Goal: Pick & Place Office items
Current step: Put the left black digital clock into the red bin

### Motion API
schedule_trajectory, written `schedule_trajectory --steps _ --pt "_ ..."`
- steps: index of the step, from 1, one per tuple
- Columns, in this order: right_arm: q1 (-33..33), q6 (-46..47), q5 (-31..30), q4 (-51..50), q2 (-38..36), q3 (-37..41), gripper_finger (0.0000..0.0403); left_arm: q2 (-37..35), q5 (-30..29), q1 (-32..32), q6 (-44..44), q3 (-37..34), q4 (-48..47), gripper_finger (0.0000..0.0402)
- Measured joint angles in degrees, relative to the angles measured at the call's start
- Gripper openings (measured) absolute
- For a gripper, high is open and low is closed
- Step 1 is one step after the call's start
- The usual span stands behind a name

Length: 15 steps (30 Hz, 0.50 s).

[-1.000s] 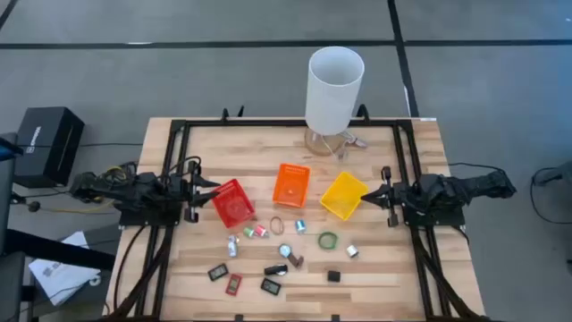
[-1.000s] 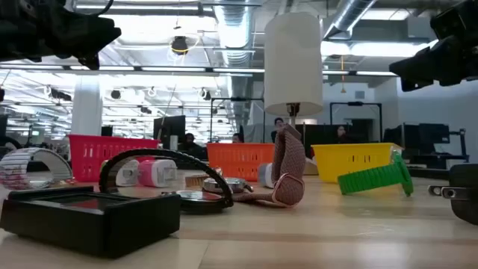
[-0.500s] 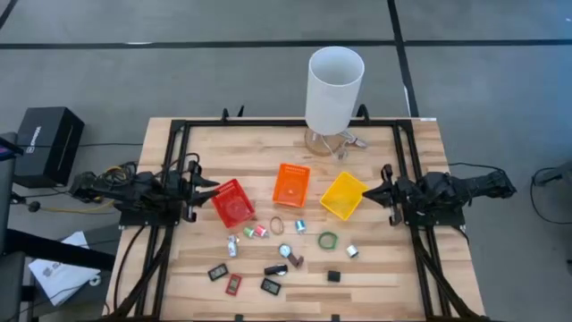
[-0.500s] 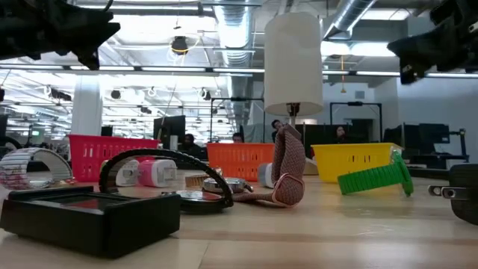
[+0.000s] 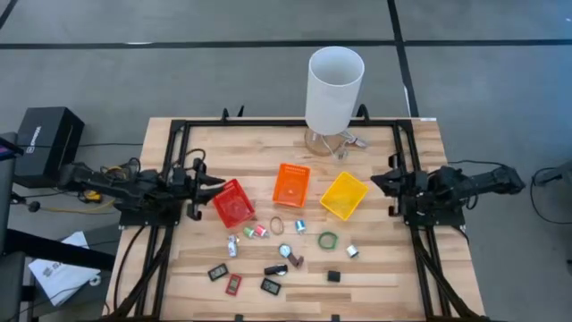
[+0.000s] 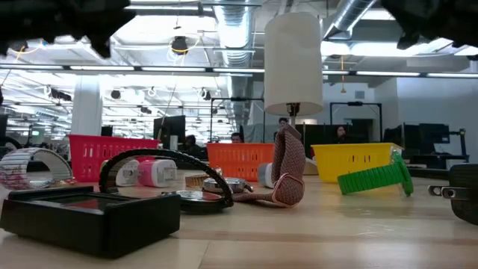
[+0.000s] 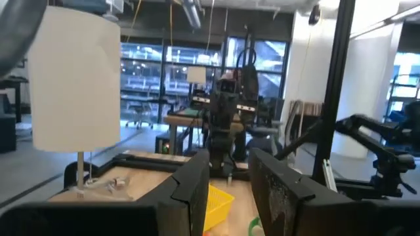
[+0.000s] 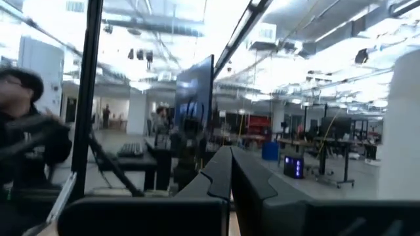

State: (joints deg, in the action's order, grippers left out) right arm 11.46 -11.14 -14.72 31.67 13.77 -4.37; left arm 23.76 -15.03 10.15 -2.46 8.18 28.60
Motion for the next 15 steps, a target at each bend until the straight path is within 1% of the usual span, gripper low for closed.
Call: schedule_trajectory --steps 2,6,11,15 --pt "0.0 0.0 0.0 2.8 5.1 -1.0 0.0001 6.2 0.0 0.2 0.4 3.8 0.1 0.0104" --pt "0.0 0.0 -0.3 2.7 14.1 -4.1 0.0001 17.4 0.0 0.3 2.0 10.7 -1.4 0.0104" --pt "0.0 0.2 -0.3 3.2 21.6 -7.9 0.0001 27.1 0.2 0.4 0.2 18.6 -12.7 0.0104" --pt "0.0 0.5 -0.3 2.5 29.0 -11.0 0.0005 32.1 1.9 1.5 -0.8 23.3 -21.3 0.0104"
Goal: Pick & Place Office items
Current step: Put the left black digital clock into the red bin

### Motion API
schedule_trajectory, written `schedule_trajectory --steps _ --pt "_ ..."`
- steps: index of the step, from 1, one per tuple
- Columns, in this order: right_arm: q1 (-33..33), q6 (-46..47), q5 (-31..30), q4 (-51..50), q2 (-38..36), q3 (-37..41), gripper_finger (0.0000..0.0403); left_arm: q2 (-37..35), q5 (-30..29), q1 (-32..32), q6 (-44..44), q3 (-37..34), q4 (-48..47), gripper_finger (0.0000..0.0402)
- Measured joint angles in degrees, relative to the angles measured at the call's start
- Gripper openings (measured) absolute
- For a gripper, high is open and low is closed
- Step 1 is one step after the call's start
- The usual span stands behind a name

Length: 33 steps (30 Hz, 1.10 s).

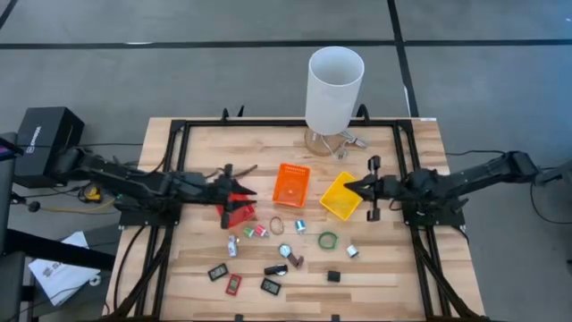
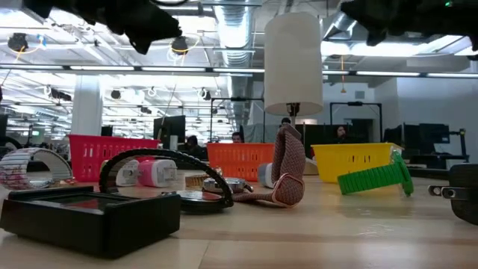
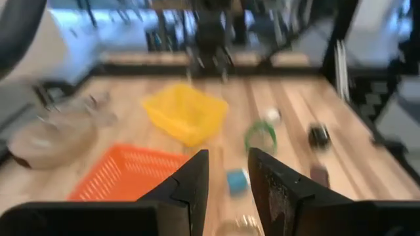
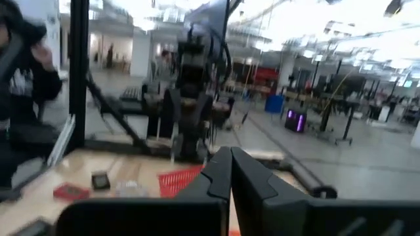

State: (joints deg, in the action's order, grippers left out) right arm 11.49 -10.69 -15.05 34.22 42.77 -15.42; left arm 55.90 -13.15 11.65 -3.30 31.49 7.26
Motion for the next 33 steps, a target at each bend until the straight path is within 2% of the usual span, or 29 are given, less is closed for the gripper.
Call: schedule_trajectory --steps 4,11,20,25,30,33 --pt "-0.1 0.2 -1.3 -0.8 5.0 -3.0 0.0030 3.8 0.0 1.4 0.0 2.8 -5.0 0.0104" --pt "-2.4 0.8 -2.2 -2.6 14.1 -6.9 0.0091 10.0 0.0 2.8 -0.4 3.3 -6.5 0.0108" --pt "-5.5 3.2 -2.2 -2.6 24.4 -11.5 0.0130 14.1 0.0 6.0 -2.3 3.3 -8.9 0.0173" --pt "-6.1 3.2 -1.9 -2.6 29.2 -13.6 0.0142 13.9 2.3 9.9 -12.0 3.3 -12.6 0.0199" --pt "-6.1 2.9 -1.8 -2.5 32.0 -14.7 0.0151 13.9 4.9 16.3 -22.5 3.3 -12.8 0.0202" --pt "-6.0 -0.7 -1.7 -2.5 33.2 -15.4 0.0153 13.9 5.4 19.9 -29.2 3.3 -13.2 0.0202"
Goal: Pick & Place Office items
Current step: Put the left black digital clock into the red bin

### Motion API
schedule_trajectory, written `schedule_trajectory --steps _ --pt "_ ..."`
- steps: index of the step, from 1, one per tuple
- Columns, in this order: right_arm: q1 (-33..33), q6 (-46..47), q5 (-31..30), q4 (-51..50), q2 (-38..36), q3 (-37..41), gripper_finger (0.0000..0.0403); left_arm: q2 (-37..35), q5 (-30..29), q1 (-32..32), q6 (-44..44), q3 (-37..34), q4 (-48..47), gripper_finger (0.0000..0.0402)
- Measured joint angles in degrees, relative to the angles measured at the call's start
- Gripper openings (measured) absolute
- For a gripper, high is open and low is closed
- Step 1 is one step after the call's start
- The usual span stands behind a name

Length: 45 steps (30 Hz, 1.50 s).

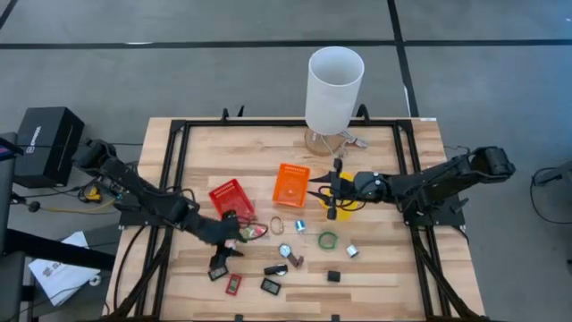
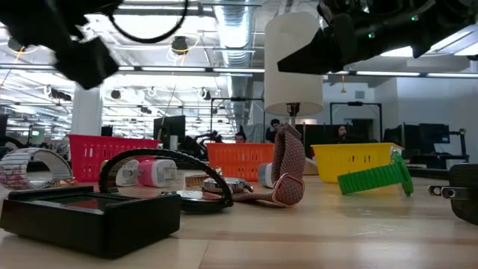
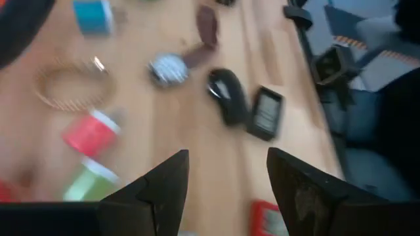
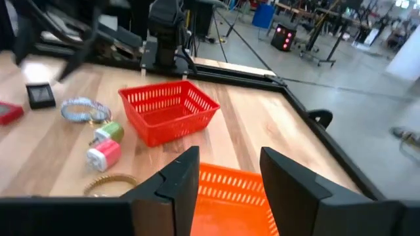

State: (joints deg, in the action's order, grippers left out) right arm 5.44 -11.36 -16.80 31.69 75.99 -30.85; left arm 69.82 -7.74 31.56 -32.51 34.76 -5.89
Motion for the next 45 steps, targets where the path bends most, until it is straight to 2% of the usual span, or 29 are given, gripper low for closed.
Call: schedule_trajectory --steps 8,11,15,22,25,33,45 --pt "0.1 -2.7 0.0 0.1 -0.2 -0.5 0.0153 0.0 9.3 7.1 -27.7 0.0 -10.3 0.0199" --pt "-0.3 -2.8 0.0 0.1 -0.3 -0.5 0.0154 0.0 9.6 9.3 -34.3 0.0 -14.7 0.0196" --pt "-1.1 -2.8 0.0 0.2 -0.2 -0.5 0.0155 0.0 8.1 11.5 -38.9 0.0 -14.6 0.0205" --pt "-2.3 -2.8 0.2 0.2 -0.2 -0.5 0.0155 3.5 7.6 12.4 -39.4 0.0 -14.6 0.0248" --pt "-2.3 -2.7 0.2 0.2 -0.2 -0.5 0.0155 6.7 7.6 12.7 -36.1 0.0 -14.6 0.0256" --pt "-2.3 -2.7 0.2 0.2 -0.2 -0.5 0.0155 13.0 5.7 12.7 -35.1 0.0 -11.7 0.0242" --pt "-2.3 -2.7 0.2 0.1 -0.2 -0.5 0.0153 14.8 5.6 13.3 -35.6 0.0 -7.2 0.0244"
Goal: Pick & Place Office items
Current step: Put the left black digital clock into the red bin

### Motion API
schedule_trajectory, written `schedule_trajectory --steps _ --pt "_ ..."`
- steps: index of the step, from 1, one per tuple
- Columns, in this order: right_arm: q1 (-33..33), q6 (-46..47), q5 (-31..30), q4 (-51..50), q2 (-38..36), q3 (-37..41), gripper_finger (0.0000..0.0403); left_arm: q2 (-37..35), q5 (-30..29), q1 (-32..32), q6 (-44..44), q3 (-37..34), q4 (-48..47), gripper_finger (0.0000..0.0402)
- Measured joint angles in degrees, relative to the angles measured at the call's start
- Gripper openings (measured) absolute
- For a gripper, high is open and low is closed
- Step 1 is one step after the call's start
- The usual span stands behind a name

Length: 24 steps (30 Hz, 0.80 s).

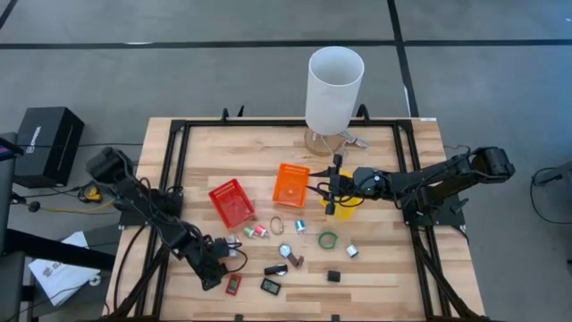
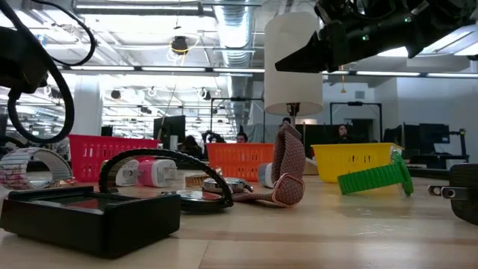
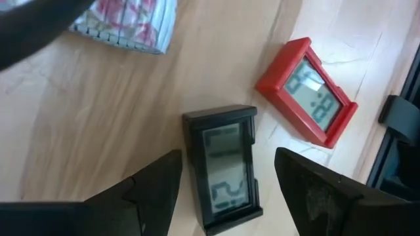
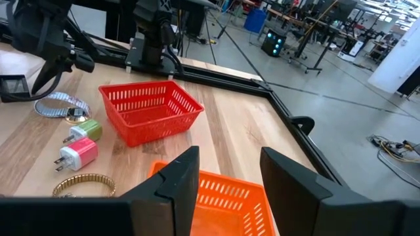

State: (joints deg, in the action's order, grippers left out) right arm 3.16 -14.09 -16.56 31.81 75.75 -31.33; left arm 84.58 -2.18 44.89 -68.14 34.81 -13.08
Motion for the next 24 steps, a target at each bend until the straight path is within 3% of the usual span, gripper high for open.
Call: schedule_trajectory --steps 13,24 --pt "0.0 0.1 0.0 -0.1 0.0 0.0 0.0155 3.3 -4.7 2.2 0.4 0.2 0.4 0.0237" --pt "0.0 0.1 0.0 -0.1 0.0 0.0 0.0154 3.4 -5.0 2.4 1.8 0.1 -1.2 0.0141"
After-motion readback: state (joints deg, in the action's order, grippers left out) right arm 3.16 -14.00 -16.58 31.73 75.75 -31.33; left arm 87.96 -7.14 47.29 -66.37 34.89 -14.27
